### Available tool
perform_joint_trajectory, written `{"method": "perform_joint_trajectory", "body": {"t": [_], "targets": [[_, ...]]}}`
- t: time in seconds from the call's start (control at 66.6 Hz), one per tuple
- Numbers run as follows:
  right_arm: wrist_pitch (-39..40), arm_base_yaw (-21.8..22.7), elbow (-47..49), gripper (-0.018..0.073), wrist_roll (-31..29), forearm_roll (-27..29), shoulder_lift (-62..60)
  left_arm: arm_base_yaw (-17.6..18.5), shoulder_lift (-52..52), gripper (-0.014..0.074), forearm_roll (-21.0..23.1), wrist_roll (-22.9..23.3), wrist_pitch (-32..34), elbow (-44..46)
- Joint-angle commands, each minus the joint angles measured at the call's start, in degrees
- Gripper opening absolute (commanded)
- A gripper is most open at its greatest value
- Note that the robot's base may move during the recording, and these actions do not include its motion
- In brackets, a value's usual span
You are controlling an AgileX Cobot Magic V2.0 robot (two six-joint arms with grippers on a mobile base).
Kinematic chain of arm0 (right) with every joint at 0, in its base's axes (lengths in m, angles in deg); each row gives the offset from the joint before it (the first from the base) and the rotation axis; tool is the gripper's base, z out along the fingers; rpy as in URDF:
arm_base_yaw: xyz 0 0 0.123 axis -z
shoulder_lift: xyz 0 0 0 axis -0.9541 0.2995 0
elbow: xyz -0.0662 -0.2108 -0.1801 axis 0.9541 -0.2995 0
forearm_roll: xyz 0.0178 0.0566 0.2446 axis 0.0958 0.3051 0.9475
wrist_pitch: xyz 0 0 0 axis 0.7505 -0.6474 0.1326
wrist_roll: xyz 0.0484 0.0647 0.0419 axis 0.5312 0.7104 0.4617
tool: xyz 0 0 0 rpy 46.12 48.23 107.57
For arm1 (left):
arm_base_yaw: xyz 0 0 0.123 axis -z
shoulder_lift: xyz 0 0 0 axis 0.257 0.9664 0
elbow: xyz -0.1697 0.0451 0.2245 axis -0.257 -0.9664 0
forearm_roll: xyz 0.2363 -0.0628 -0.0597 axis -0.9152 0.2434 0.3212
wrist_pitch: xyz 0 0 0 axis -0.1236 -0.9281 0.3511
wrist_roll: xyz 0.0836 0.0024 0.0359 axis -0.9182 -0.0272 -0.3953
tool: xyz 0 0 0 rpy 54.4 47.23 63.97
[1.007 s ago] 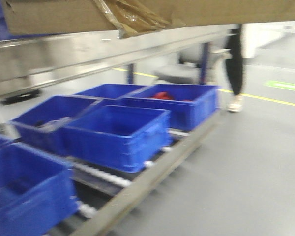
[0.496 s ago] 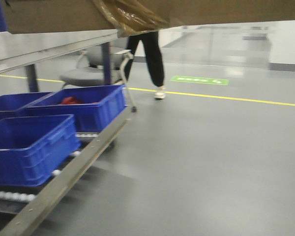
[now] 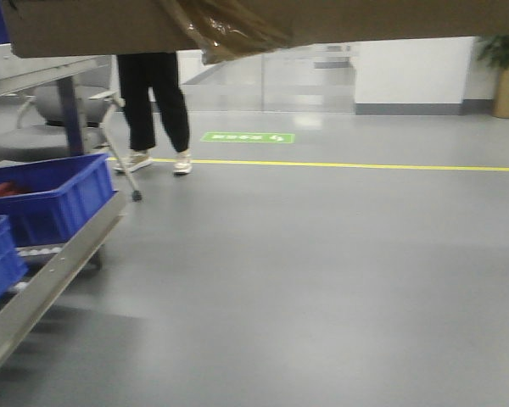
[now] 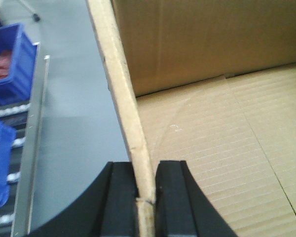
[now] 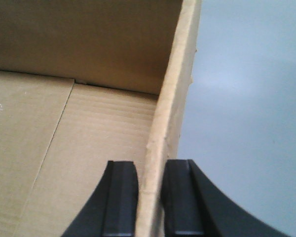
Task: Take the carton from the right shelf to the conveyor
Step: 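Hold the carton with both grippers while driving to the conveyor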
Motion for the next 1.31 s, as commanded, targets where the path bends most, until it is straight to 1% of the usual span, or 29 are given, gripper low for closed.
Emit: {"method": "perform_joint_trajectory", "body": {"t": [0.0, 1.292], "targets": [[4.35, -0.33, 0.08, -0.0069, 0.93, 1.65, -0.41, 1.17, -0.44, -0.0016, 3.13, -0.38, 1.93, 0.15], [4.35, -0.33, 0.08, -0.0069, 0.93, 1.65, -0.41, 1.17, -0.44, -0.0016, 3.13, -0.38, 1.93, 0.15]]}}
